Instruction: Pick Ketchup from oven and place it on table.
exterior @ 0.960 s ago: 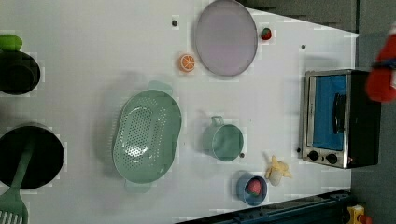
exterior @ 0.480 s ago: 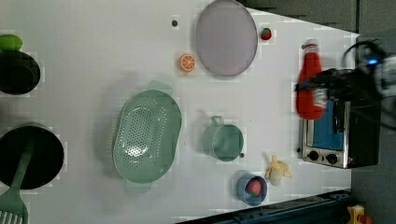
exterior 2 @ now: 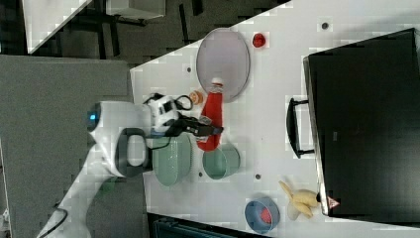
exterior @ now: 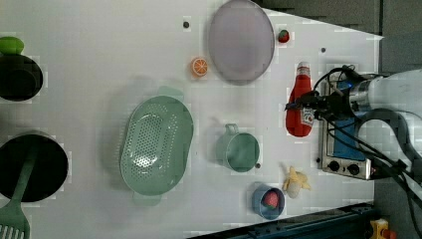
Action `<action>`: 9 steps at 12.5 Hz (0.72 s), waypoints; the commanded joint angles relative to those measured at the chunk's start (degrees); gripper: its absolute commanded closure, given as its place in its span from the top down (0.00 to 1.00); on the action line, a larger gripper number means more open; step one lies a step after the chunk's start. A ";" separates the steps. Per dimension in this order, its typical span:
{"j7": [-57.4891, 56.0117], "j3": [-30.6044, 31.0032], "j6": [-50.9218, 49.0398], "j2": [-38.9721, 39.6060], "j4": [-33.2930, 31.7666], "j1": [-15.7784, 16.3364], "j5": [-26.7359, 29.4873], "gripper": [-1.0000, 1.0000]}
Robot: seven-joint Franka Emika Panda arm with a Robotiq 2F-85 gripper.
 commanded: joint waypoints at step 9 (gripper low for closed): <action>2.67 -2.29 24.36 6.68 -12.03 -1.40 0.15 0.99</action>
